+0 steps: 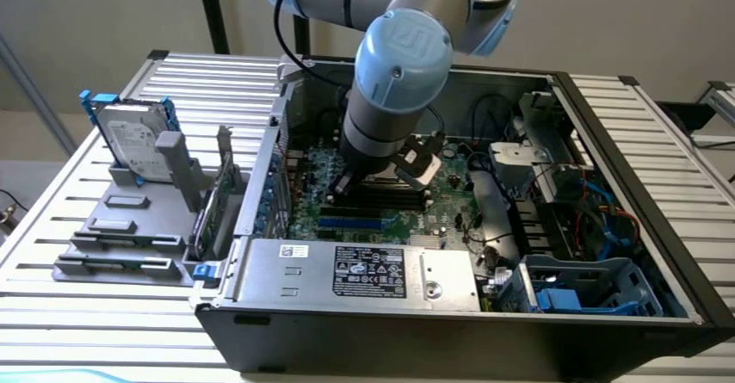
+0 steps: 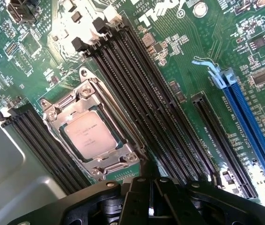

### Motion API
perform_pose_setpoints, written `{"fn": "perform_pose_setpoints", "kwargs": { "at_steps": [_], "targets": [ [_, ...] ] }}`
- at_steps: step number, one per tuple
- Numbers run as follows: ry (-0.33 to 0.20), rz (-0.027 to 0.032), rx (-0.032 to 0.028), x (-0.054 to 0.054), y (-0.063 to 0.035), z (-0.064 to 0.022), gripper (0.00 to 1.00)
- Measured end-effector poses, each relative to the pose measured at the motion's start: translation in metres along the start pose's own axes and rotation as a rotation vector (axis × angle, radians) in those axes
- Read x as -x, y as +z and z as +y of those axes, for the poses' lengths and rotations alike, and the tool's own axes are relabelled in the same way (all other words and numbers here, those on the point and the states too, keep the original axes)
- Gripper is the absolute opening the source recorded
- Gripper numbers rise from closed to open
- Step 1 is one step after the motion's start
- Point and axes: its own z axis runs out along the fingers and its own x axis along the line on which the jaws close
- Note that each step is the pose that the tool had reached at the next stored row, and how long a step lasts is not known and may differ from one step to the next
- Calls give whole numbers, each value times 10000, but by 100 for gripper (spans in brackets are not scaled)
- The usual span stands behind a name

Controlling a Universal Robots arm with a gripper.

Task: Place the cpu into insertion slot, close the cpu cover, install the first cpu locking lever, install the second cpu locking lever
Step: 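Install the second cpu locking lever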

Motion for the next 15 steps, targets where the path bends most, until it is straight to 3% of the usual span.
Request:
{"fn": "perform_pose_setpoints", "kwargs": {
  "at_steps": [2,9,15],
  "targets": [
    [5,-27,13,-8,-27,-9,11],
    [9,-40,13,-63,-210,-67,11],
    [8,-33,8,-67,-224,-71,11]
  ]
}}
